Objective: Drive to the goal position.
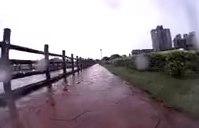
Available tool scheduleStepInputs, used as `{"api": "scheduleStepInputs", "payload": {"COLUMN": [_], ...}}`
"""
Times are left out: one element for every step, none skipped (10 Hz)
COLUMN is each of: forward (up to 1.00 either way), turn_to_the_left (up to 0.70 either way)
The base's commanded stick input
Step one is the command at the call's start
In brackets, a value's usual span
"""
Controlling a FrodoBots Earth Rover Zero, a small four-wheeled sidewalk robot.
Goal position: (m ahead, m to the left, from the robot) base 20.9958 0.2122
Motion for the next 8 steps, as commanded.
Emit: {"api": "scheduleStepInputs", "payload": {"forward": [1.0, 1.0, 1.0, 1.0, 1.0, 1.0, 1.0, 1.0], "turn_to_the_left": [0.0, 0.0, 0.0, 0.15, 0.37, 0.38, 0.0, 0.0]}}
